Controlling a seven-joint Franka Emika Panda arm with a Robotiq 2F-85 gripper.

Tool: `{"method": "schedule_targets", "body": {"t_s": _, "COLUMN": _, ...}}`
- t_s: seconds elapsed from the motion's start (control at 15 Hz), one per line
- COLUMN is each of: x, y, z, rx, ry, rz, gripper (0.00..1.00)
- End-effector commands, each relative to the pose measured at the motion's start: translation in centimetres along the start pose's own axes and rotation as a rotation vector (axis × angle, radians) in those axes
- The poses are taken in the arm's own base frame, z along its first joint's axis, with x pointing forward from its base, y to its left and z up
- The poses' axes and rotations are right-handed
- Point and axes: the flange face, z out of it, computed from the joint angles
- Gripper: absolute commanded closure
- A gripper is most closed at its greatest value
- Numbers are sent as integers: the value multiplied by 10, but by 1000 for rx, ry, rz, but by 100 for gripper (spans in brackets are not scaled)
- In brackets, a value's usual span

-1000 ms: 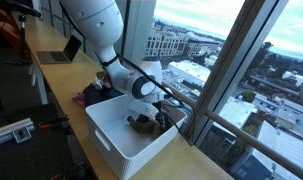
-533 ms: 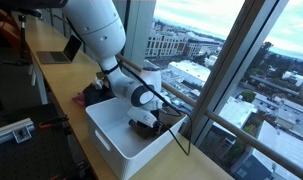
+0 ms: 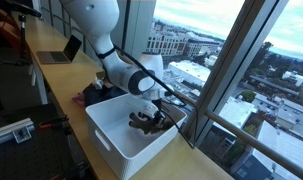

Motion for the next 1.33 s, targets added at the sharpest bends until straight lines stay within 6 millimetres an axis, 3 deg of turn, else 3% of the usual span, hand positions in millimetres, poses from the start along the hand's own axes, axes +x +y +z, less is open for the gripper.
{"method": "schedule_targets", "body": {"t_s": 0.0, "x": -12, "y": 14, "z": -86, "rx": -26, "ry": 69, "rz": 19, "gripper": 100}}
{"method": "schedule_targets", "body": {"t_s": 0.13, "x": -12, "y": 17, "z": -133, "rx": -46, "ry": 115, "rz": 15, "gripper": 100}}
{"method": "schedule_targets", "body": {"t_s": 0.27, "x": -6, "y": 3, "z": -179, "rx": -50, "ry": 159, "rz": -3, "gripper": 100}}
{"method": "schedule_targets", "body": {"t_s": 0.47, "x": 9, "y": -52, "z": -232, "rx": -40, "ry": 207, "rz": -80, "gripper": 100}}
{"method": "schedule_targets", "body": {"t_s": 0.6, "x": 17, "y": -104, "z": -255, "rx": -31, "ry": 218, "rz": -148, "gripper": 100}}
{"method": "schedule_targets", "body": {"t_s": 0.73, "x": 20, "y": -161, "z": -265, "rx": -6, "ry": 219, "rz": -211, "gripper": 100}}
{"method": "schedule_targets", "body": {"t_s": 1.0, "x": 21, "y": -255, "z": -245, "rx": 49, "ry": 187, "rz": -321, "gripper": 100}}
{"method": "schedule_targets", "body": {"t_s": 1.27, "x": 14, "y": -300, "z": -196, "rx": 79, "ry": 119, "rz": -391, "gripper": 100}}
